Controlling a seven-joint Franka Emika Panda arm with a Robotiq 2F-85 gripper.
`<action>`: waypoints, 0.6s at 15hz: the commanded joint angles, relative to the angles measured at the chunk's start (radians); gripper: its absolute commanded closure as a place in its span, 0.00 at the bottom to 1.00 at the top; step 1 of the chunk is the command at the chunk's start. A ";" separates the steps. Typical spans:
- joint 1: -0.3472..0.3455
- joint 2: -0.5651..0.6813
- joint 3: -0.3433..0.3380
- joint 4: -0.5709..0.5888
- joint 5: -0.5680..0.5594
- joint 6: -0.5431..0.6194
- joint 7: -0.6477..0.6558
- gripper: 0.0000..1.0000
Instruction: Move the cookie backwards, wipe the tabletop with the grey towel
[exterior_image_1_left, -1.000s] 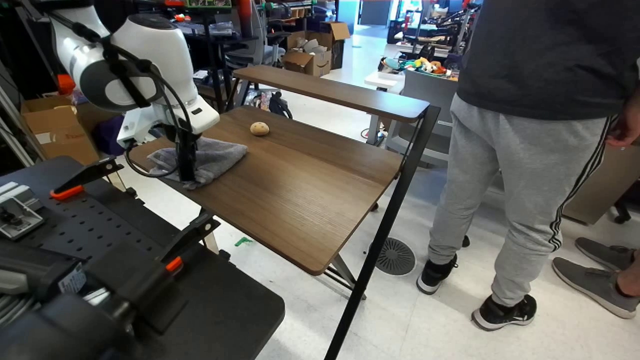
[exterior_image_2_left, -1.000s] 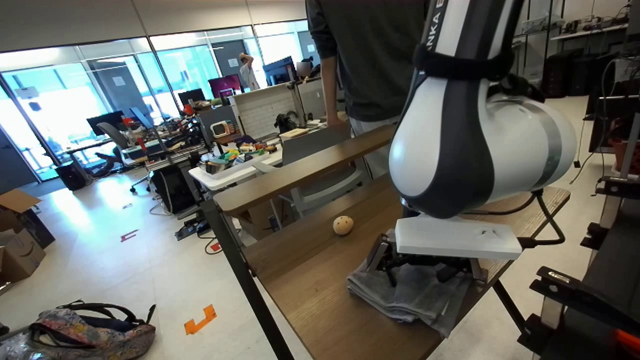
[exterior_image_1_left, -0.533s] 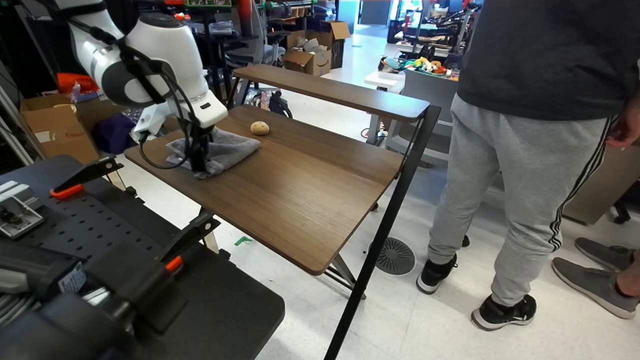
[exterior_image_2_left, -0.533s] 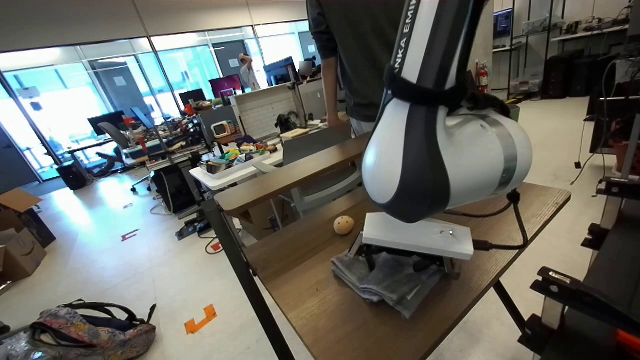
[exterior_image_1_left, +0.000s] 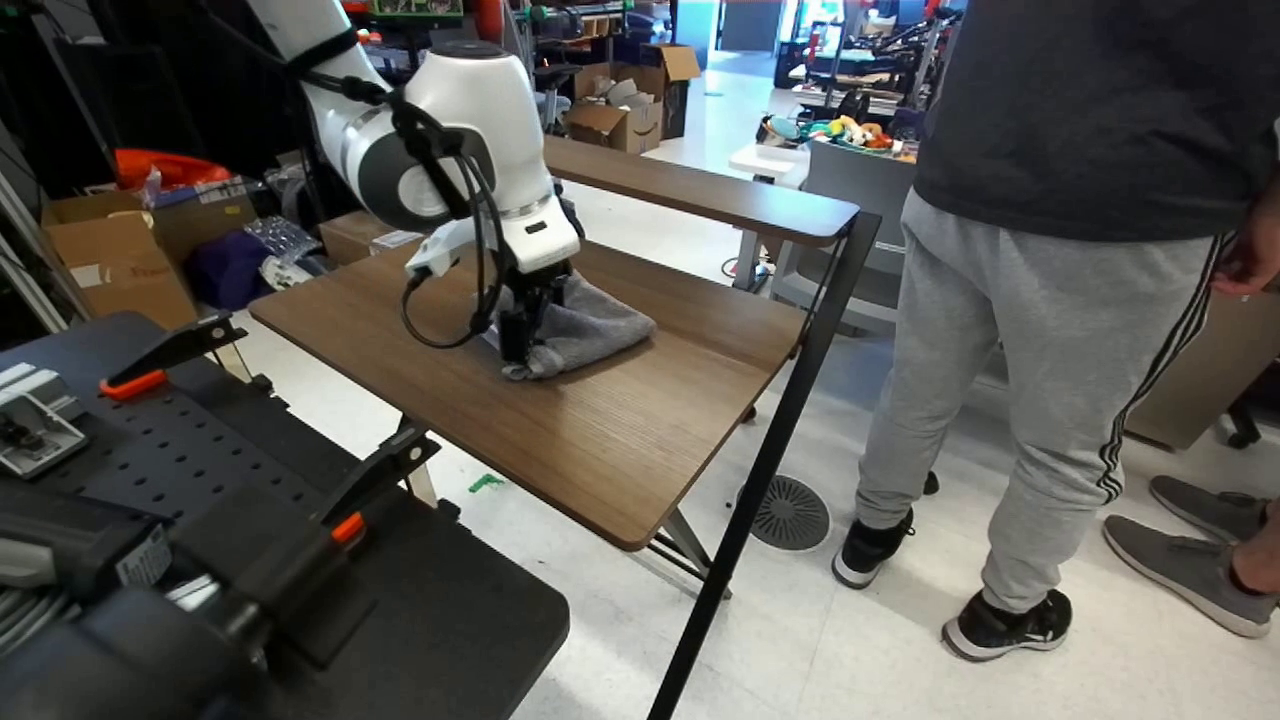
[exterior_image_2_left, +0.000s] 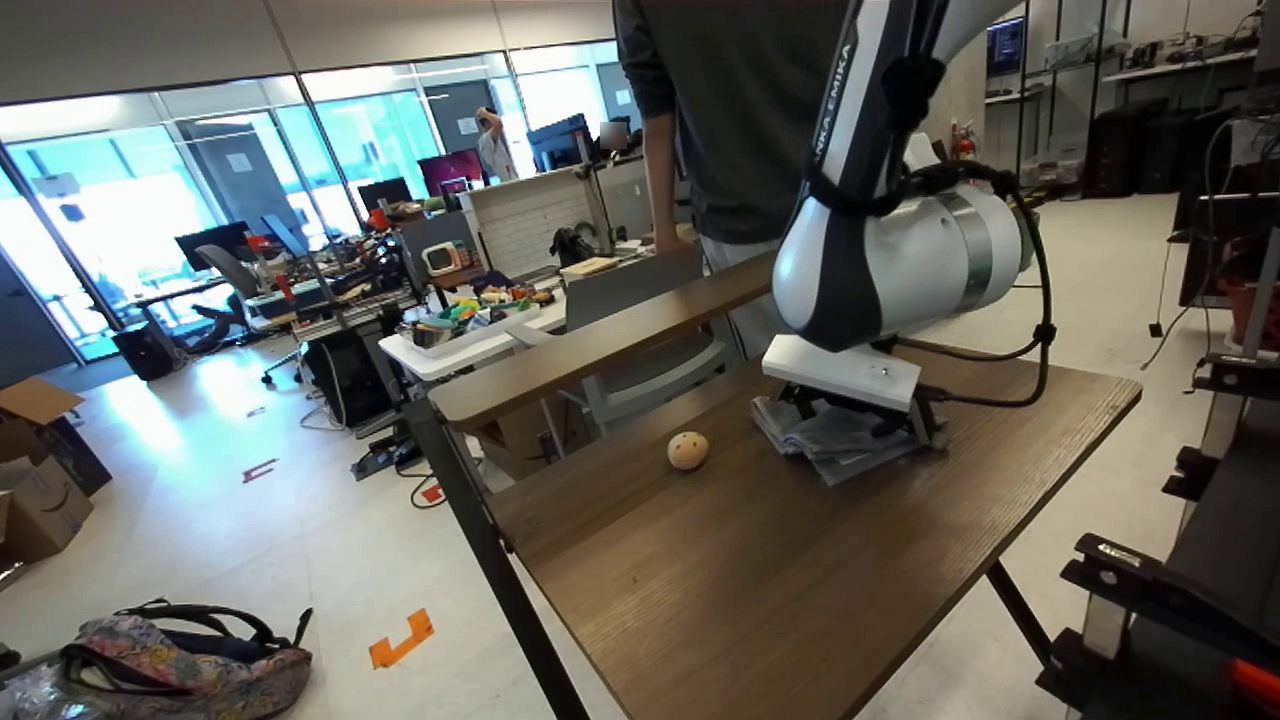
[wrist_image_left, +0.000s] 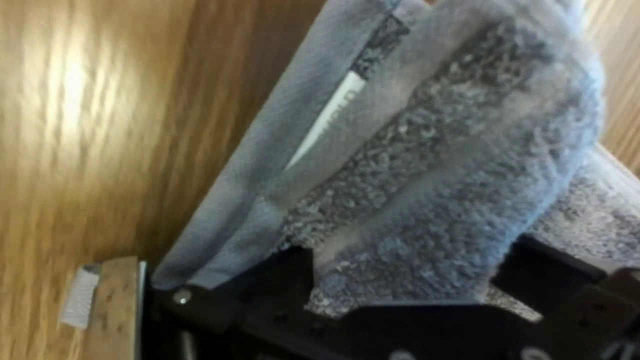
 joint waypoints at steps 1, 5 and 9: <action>-0.037 0.176 -0.078 0.191 0.004 -0.039 0.140 0.00; -0.066 0.263 -0.136 0.368 -0.005 -0.107 0.359 0.00; -0.069 0.326 -0.159 0.527 -0.036 -0.133 0.543 0.00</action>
